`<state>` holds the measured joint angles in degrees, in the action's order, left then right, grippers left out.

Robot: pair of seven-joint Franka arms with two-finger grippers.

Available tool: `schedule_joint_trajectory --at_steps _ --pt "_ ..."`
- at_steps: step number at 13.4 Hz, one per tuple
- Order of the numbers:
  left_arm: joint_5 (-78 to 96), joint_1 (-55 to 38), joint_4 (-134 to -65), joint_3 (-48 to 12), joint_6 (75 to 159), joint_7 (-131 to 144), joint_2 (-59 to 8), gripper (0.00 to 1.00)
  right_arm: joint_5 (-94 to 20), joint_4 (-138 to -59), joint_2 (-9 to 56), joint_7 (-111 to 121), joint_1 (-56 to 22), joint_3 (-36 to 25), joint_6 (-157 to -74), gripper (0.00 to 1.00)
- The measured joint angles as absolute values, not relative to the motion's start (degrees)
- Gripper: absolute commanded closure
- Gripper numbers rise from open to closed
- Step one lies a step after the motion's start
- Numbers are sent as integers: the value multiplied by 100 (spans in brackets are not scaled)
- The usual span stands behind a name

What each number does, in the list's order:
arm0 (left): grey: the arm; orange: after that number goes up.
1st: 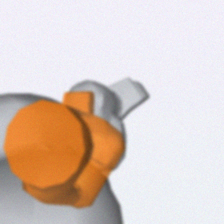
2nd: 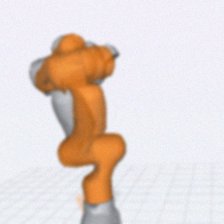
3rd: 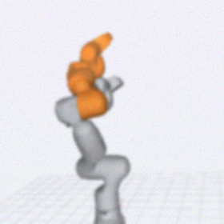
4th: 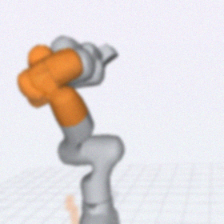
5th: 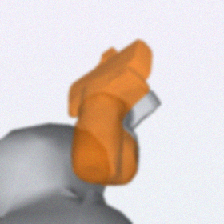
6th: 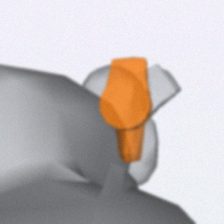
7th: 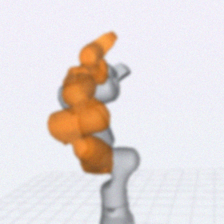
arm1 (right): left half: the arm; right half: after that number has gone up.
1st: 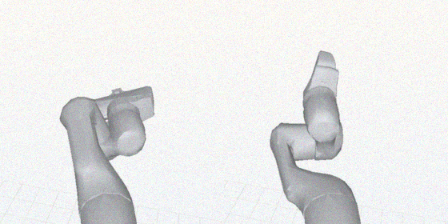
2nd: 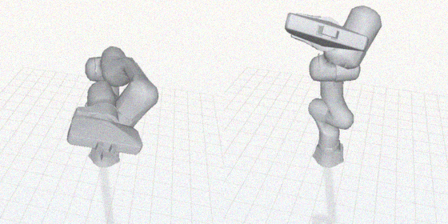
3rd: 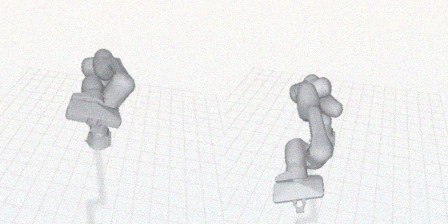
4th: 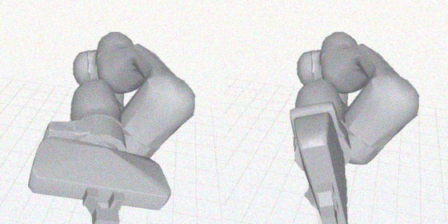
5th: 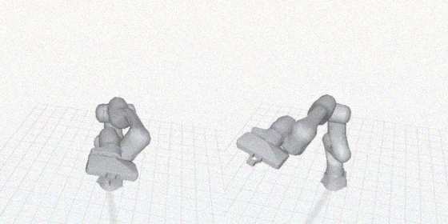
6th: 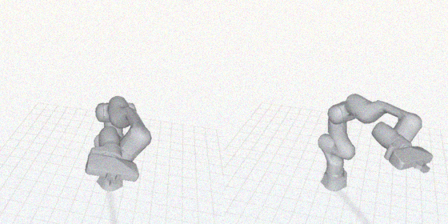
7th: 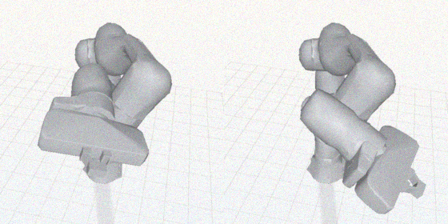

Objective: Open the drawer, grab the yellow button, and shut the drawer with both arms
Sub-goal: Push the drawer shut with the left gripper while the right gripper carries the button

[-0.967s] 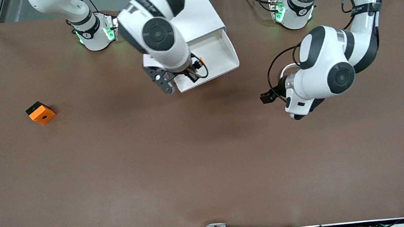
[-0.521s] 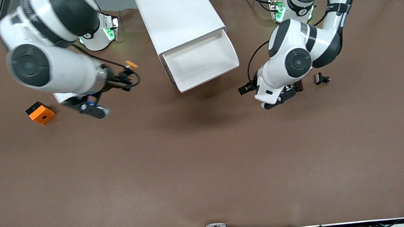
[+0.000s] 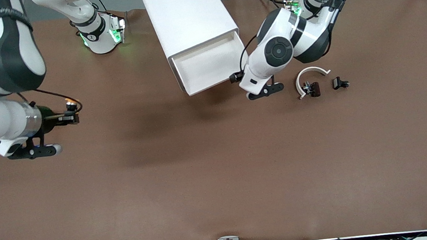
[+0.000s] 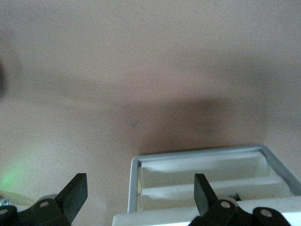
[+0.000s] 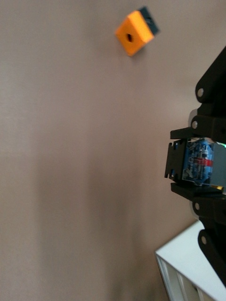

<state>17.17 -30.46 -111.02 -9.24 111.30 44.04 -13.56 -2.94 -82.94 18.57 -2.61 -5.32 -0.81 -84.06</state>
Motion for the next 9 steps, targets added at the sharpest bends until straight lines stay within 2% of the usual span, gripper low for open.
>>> schedule_joint_trajectory --at_steps 4,9 --pt "1705 -3045 -11223 -1506 11142 4497 -1353 0 -70 -9654 1903 691 -3 -82 -10406 90" --pt "1690 -3047 -11396 -2168 11251 4881 -1351 0 164 -11032 1957 847 76 -79 -12503 90"
